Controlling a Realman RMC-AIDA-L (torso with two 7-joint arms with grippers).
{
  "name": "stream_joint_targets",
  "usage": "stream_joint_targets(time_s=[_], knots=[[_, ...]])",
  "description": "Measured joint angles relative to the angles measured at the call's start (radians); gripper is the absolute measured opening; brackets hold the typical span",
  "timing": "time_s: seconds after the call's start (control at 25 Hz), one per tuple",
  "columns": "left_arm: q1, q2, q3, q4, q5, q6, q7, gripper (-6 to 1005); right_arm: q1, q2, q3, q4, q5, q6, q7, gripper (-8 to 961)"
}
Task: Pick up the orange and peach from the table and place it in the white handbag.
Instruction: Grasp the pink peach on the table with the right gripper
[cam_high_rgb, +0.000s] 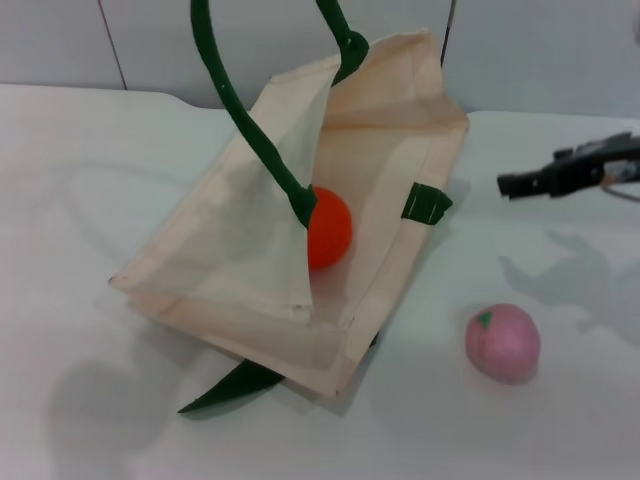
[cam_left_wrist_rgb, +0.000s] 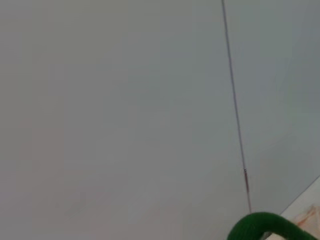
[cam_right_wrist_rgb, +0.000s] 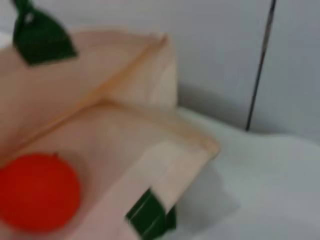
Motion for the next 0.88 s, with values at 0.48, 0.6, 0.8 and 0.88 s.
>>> stream_joint_targets(time_s=[0.48,0.6,0.8,0.88], knots=[[-0.005,0.0,0.006,-0.017,0.06,0.012,-0.002,123,0.013,-0.002,-0.002,0.02,-0.058,0.23,0.0,869],[-0.007,0.0,0.007,-0.02,0.064,0.012,-0.002,123,0.019,-0.002,-0.02,0.074,-0.059,0.245,-0.018,868],[-0.01,0.0,0.008,-0.026,0.065,0.012,-0.002,123,0.074,-0.001,-0.064,0.226,-0.059,0.245,-0.033,869],[-0.01,0.001,0.009,-0.027,0.071,0.012,-0.002,124,0.088,-0.002,-0.086,0.247,-0.048,0.245,-0.034,869]])
